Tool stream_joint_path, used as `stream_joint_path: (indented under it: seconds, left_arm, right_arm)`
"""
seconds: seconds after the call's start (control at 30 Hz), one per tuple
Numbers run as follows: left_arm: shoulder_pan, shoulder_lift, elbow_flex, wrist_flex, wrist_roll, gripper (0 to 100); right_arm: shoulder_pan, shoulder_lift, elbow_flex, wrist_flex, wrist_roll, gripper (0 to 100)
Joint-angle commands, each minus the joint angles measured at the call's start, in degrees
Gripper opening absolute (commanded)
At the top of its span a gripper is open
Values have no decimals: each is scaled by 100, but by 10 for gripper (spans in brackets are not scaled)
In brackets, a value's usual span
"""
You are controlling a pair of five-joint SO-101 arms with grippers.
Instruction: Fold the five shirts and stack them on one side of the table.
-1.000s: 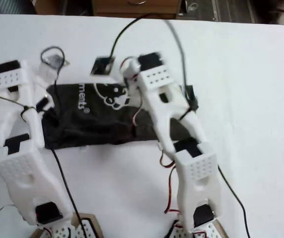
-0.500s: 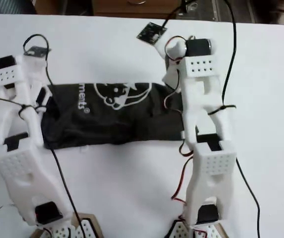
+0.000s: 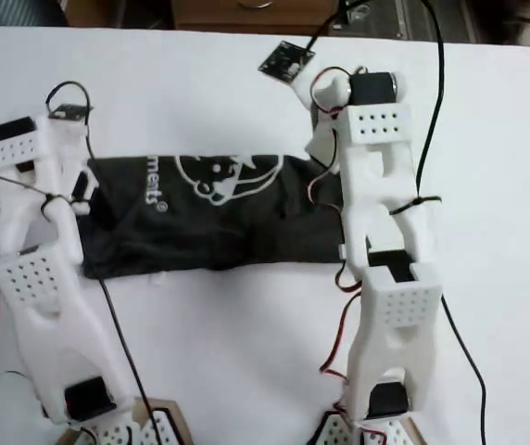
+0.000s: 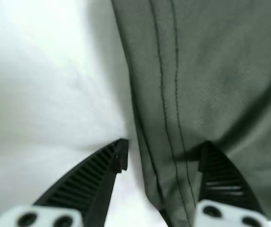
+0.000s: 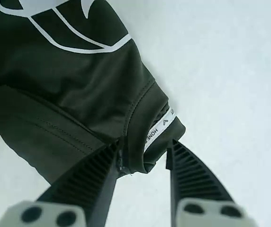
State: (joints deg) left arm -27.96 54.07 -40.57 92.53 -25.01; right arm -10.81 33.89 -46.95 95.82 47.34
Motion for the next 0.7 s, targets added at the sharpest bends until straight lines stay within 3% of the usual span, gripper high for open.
stream_joint_path:
  seconds: [0.0, 0.1, 0.3, 0.67]
  left_arm:
    - [185, 325, -637, 527, 35, 254]
    - [440, 440, -919, 923, 53, 227]
    - [510, 448, -1235, 932, 62, 269]
    - [949, 519, -629, 932, 62, 263]
  right_arm:
    - [13, -31, -246, 66, -35, 136]
    - [4, -31, -246, 66, -35, 136]
    - [31, -31, -246, 66, -35, 135]
    - [-13, -31, -246, 57, -35, 135]
